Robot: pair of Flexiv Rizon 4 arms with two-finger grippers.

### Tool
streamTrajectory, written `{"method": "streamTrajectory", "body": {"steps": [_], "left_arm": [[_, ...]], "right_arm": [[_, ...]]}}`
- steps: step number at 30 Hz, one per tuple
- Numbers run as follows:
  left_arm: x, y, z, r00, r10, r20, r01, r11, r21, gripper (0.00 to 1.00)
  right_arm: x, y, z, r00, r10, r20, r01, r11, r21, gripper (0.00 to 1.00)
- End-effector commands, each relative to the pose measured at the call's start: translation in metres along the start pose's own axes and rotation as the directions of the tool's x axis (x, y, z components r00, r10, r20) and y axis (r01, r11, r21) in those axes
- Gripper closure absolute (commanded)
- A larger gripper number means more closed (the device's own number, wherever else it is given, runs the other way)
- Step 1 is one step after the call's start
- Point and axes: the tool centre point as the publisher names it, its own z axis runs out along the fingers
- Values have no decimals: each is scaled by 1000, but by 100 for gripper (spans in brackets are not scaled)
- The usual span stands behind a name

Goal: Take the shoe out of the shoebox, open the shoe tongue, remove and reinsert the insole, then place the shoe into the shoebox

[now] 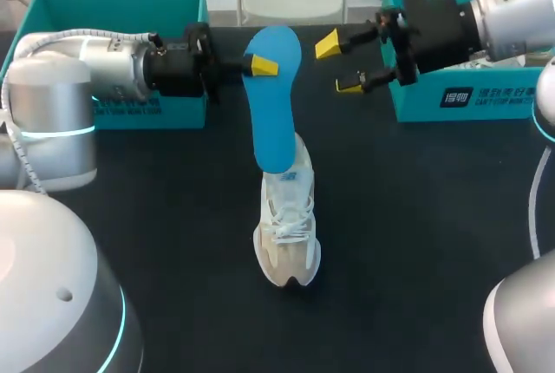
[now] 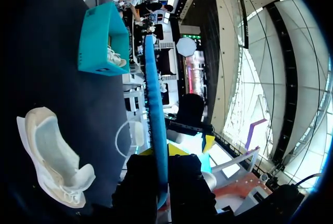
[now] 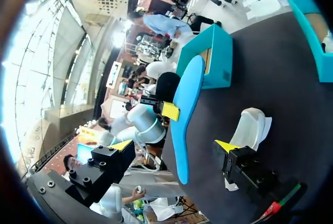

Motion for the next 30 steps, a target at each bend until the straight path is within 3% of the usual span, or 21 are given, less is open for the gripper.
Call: {"method": "streamTrajectory", "body": {"steps": [1,14,16,26,28,30], "left_arm": [[0,1,0,1000,0,3,0,1000,1,100],[0,1,0,1000,0,3,0,1000,1,100],[0,1,0,1000,0,3,0,1000,1,100],[0,1,0,1000,0,3,0,1000,1,100],[2,-1,-2,994,106,-14,-106,994,-18,100],[3,-1,-3,955,292,56,-289,955,-66,100]], "right_arm": [[-9,6,3,992,6,-125,-4,1000,16,0],[-23,6,2,990,44,-137,-40,999,37,0],[-25,5,3,979,77,-189,-75,997,17,0],[-25,5,3,979,77,-189,-75,997,17,0],[-25,5,3,979,77,-189,-75,997,17,0],[-25,5,3,979,77,-189,-75,997,17,0]]}}
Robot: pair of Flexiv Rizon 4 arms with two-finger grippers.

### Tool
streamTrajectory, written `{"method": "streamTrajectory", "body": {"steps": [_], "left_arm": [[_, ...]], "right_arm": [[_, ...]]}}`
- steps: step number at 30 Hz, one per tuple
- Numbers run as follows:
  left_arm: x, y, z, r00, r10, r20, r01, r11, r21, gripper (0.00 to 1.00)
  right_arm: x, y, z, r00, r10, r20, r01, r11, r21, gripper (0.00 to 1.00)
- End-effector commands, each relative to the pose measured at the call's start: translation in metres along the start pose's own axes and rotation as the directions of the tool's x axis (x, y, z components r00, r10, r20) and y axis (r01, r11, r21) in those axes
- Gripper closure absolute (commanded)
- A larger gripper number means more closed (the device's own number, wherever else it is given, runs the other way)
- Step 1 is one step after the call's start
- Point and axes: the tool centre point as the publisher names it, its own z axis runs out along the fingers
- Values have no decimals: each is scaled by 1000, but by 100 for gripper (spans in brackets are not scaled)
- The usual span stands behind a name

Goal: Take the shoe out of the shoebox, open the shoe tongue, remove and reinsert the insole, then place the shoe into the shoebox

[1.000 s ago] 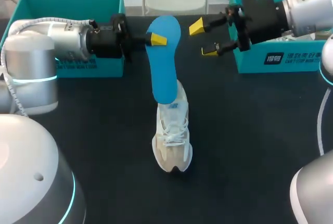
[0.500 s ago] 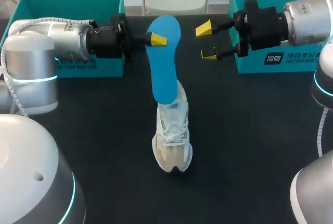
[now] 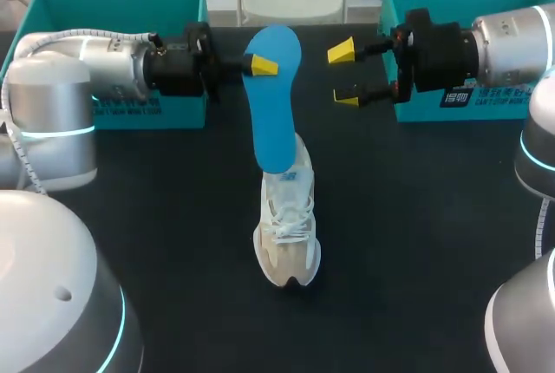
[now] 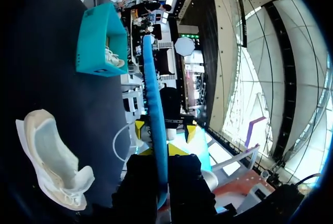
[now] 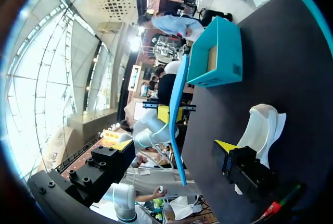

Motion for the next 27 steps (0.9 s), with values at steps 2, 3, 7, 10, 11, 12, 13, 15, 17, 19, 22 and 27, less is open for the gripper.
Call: {"method": "streamTrajectory", "body": {"steps": [2,3,7,10,11,12,13,15,17,19,22,27], "left_arm": [[1,-3,-5,914,391,103,-382,919,-97,100],[4,-4,-6,881,462,104,-453,886,-97,100],[14,-9,-13,699,706,111,-698,708,-109,100],[23,-10,-16,578,813,74,-810,582,-67,100],[25,-10,-17,520,850,82,-848,526,-71,100],[25,-10,-19,498,865,67,-862,502,-71,100],[26,-11,-20,476,877,71,-876,480,-57,100],[29,-13,-22,435,898,73,-897,439,-53,100],[31,-14,-22,400,914,70,-913,403,-56,100],[31,-14,-22,400,914,70,-913,403,-56,100],[31,-14,-22,400,914,70,-913,403,-56,100],[31,-14,-22,400,914,70,-913,403,-56,100]], "right_arm": [[0,1,2,1000,2,3,-2,1000,0,0],[0,1,2,1000,2,3,-2,1000,0,0],[0,1,2,1000,2,3,-2,1000,0,0],[0,1,2,1000,2,3,-2,1000,0,0],[0,1,2,1000,2,3,-2,1000,0,0],[0,1,2,1000,2,3,-2,1000,0,0],[0,1,2,1000,2,3,-2,1000,0,0],[0,1,2,1000,2,3,-2,1000,0,0],[0,1,2,1000,2,3,-2,1000,0,0],[0,1,2,1000,2,3,-2,1000,0,0],[0,1,2,1000,2,3,-2,1000,0,0],[0,1,2,1000,2,3,-2,1000,0,0]]}}
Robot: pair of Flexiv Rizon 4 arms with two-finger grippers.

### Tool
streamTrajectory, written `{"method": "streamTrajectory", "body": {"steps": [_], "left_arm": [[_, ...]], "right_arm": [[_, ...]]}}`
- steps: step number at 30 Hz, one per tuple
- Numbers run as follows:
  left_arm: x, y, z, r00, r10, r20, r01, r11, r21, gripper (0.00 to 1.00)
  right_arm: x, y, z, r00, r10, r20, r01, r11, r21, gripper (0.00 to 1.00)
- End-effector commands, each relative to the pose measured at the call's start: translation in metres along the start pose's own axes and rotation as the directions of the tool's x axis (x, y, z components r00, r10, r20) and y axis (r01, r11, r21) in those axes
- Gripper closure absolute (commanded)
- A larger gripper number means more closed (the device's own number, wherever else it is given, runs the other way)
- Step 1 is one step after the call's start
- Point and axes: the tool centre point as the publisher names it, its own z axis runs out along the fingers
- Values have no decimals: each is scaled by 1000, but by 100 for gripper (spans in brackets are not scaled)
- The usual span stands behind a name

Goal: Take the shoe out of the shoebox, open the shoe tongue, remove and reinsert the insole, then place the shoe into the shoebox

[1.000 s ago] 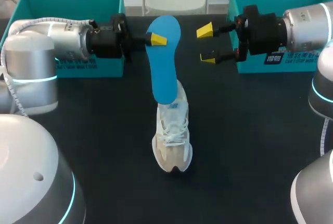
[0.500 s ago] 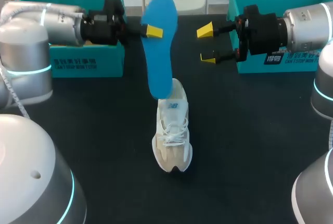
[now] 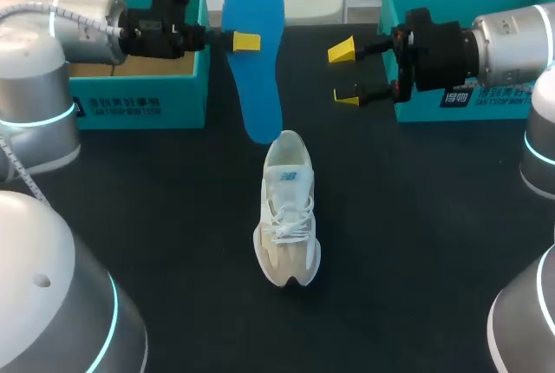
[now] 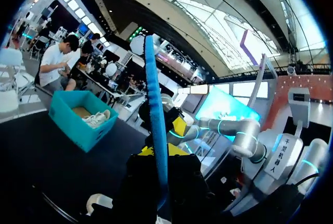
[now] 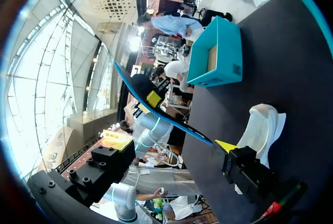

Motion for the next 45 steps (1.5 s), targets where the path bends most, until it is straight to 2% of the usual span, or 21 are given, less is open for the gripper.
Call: {"method": "streamTrajectory", "body": {"steps": [1,5,8,9,10,11,12,13,15,16,17,18,20,21,22,45], "left_arm": [[3,3,0,960,280,26,-281,959,25,100],[3,3,0,960,280,26,-281,959,25,100],[-5,4,-3,841,539,43,-541,840,42,100],[-7,1,-4,824,563,64,-567,820,74,100],[-7,-1,-5,779,622,75,-627,776,71,100],[-10,-3,-6,716,691,101,-697,714,60,100],[-13,-5,-8,621,777,104,-783,621,36,100],[-14,-5,-9,569,816,106,-821,570,19,100],[-17,-8,-11,385,918,99,-921,388,-21,100],[-17,-9,-11,323,941,100,-944,329,-39,100],[-17,-12,-12,194,978,73,-978,198,-61,100],[-16,-12,-12,144,988,63,-987,148,-69,100],[-17,-15,-13,-92,995,40,-989,-87,-121,100],[-18,-15,-14,-162,986,44,-977,-154,-145,100],[-19,-16,-14,-190,979,67,-972,-178,-153,100],[-19,-16,-14,-190,979,67,-972,-178,-153,100]], "right_arm": [[0,0,2,1000,1,2,-1,1000,-1,0],[0,0,2,1000,1,2,-1,1000,-1,0],[0,0,2,1000,1,2,-1,1000,-1,0],[0,0,2,1000,1,2,-1,1000,-1,0],[0,0,2,1000,1,2,-1,1000,-1,0],[0,0,2,1000,1,2,-1,1000,-1,0],[0,0,2,1000,1,2,-1,1000,-1,0],[0,0,2,1000,1,2,-1,1000,-1,0],[0,0,2,1000,1,2,-1,1000,-1,0],[0,0,2,1000,1,2,-1,1000,-1,0],[0,0,2,1000,1,2,-1,1000,-1,0],[0,0,2,1000,1,2,-1,1000,-1,0],[0,0,2,1000,1,2,-1,1000,-1,0],[0,0,2,1000,1,2,-1,1000,-1,0],[0,0,2,1000,1,2,-1,1000,-1,0],[0,0,2,1000,1,2,-1,1000,-1,0]]}}
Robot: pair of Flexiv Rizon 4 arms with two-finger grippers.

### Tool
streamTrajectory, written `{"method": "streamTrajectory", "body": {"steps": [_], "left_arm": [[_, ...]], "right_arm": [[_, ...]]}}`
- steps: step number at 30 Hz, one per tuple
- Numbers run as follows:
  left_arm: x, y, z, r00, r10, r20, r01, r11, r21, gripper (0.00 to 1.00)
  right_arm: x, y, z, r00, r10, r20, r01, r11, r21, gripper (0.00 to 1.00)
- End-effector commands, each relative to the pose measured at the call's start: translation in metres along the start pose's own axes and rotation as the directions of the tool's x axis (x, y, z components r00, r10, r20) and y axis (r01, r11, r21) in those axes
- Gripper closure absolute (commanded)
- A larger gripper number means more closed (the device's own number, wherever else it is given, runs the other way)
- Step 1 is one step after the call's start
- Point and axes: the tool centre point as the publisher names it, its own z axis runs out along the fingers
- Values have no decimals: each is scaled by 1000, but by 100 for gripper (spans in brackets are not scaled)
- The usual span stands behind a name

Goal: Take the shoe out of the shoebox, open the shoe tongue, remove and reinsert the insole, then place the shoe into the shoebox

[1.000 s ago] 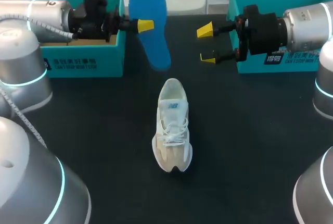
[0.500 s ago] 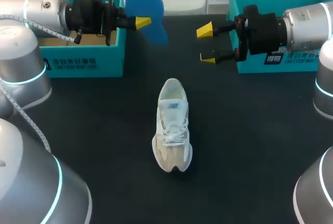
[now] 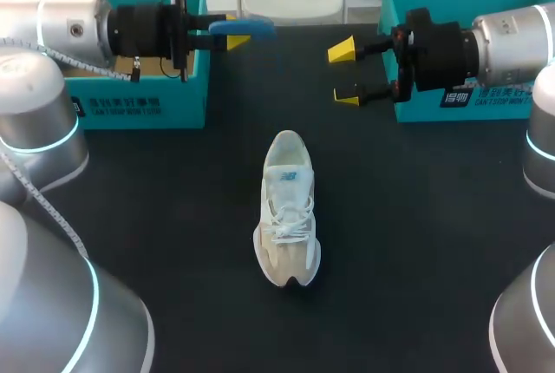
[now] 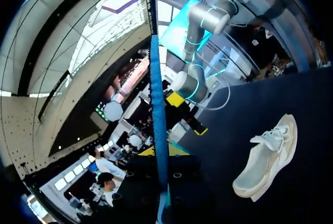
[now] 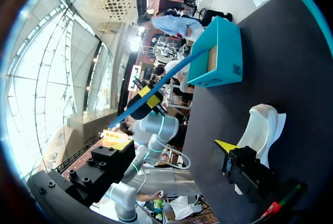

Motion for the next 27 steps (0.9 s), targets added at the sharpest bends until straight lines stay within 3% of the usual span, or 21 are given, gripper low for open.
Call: {"method": "streamTrajectory", "body": {"steps": [1,16,17,20,21,27], "left_arm": [[4,-3,0,963,268,25,-267,963,-29,100],[4,-3,0,963,268,25,-267,963,-29,100],[5,-3,1,936,351,-28,-353,934,-57,100],[8,-5,4,854,519,-49,-520,853,-33,100],[8,-6,4,858,512,-32,-513,858,-25,100],[14,-3,12,695,718,-39,-719,695,-10,100]], "right_arm": [[0,0,2,1000,1,3,-1,1000,-1,0],[0,0,2,1000,1,3,-1,1000,-1,0],[0,0,2,1000,1,3,-1,1000,-1,0],[1,0,4,1000,-2,1,2,1000,1,0],[1,1,5,1000,-3,4,3,1000,5,0],[9,2,20,1000,-1,3,1,1000,18,0]]}}
